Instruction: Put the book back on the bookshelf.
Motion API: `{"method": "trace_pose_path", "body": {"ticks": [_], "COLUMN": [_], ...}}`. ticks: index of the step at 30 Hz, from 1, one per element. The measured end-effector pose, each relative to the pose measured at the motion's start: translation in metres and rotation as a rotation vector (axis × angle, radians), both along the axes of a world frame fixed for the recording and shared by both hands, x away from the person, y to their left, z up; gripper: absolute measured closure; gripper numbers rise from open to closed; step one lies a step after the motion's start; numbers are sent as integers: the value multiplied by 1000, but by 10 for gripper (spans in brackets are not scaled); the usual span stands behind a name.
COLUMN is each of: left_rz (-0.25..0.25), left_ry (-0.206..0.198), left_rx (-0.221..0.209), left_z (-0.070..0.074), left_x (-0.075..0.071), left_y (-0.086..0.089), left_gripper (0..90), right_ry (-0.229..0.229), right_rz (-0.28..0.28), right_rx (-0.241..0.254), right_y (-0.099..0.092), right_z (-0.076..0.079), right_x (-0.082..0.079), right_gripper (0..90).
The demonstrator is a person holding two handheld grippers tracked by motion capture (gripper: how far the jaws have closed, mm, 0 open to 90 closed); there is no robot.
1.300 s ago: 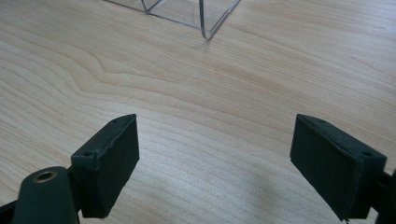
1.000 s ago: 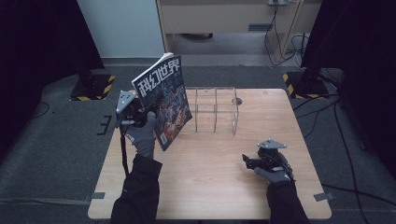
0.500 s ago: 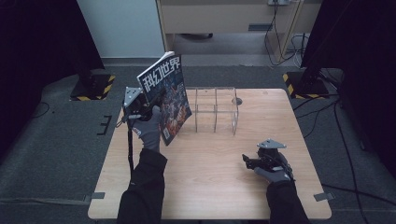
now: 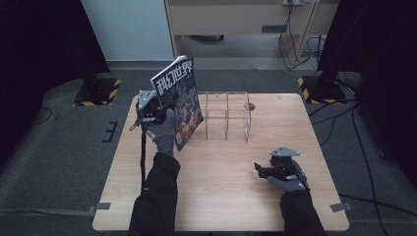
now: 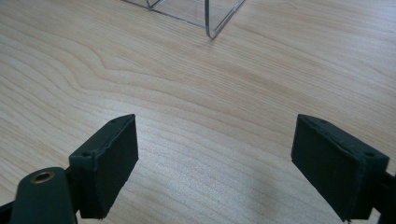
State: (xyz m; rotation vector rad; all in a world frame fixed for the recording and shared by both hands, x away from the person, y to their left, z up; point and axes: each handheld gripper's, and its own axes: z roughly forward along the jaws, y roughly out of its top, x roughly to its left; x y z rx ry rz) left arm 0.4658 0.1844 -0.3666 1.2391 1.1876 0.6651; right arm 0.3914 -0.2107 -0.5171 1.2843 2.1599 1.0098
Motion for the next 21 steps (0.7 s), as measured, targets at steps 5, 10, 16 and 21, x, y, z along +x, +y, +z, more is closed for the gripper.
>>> {"method": "trace_pose_path", "body": {"ticks": [5,10,16,21], "left_rz": [3,11,34,40], "left_ry": [-2,-1,-5,-3], "left_rx": [9,6,16,2], "left_z": [-4,-7,-10,-14], "left_x": [5,9,12,17], "left_y": [-5,-5,-5,-7], "left_gripper": [814,815,814,813], "right_ry": [-2,-1,-6,-5], "right_rz": [-7,-9,0,2], "right_rx": [5,8,2,0], "right_y": [-1,-1,0,1], "right_z": [0,0,0,-1], "right_x": [1,1,1,1], "right_gripper": [147,147,147,147]}}
